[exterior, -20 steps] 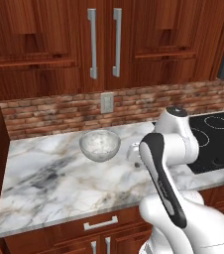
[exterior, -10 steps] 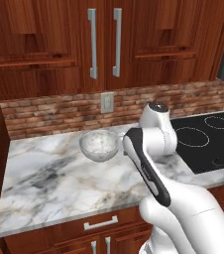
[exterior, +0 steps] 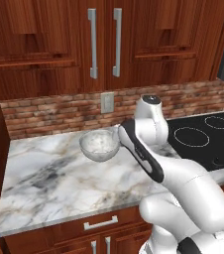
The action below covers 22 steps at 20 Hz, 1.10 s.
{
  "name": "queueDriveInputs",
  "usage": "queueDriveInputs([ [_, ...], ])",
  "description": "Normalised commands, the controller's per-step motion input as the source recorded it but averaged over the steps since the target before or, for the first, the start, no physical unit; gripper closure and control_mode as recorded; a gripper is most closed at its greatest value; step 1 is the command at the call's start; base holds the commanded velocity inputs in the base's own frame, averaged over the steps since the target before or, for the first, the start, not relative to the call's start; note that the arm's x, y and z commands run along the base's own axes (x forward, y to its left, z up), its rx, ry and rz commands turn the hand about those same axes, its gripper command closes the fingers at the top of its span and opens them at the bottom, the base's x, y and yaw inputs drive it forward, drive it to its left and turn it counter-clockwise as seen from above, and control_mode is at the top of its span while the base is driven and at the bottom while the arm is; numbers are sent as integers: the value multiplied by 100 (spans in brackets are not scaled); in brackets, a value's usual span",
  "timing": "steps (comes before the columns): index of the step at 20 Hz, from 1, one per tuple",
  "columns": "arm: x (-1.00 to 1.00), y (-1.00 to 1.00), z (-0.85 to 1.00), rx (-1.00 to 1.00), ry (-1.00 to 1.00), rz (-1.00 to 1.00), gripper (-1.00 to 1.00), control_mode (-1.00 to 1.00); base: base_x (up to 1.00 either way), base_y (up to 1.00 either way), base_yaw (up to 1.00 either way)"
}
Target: Pick the cup and bowl from the counter and place them on the counter next to the sink.
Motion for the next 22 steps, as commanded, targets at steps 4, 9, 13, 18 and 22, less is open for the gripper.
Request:
queueDriveInputs([
  [4, 45, 0, -8, 2, 0, 0, -100, -100, 0, 0, 0],
  [9, 44, 0, -17, 2, 0, 0, -100, -100, 0, 0, 0],
  [13, 44, 0, -19, 1, 0, 0, -100, -100, 0, 0, 0],
  [18, 48, 0, -15, 0, 0, 0, -100, -100, 0, 0, 0],
  [22, 44, 2, -16, 0, 0, 0, -100, -100, 0, 0, 0],
])
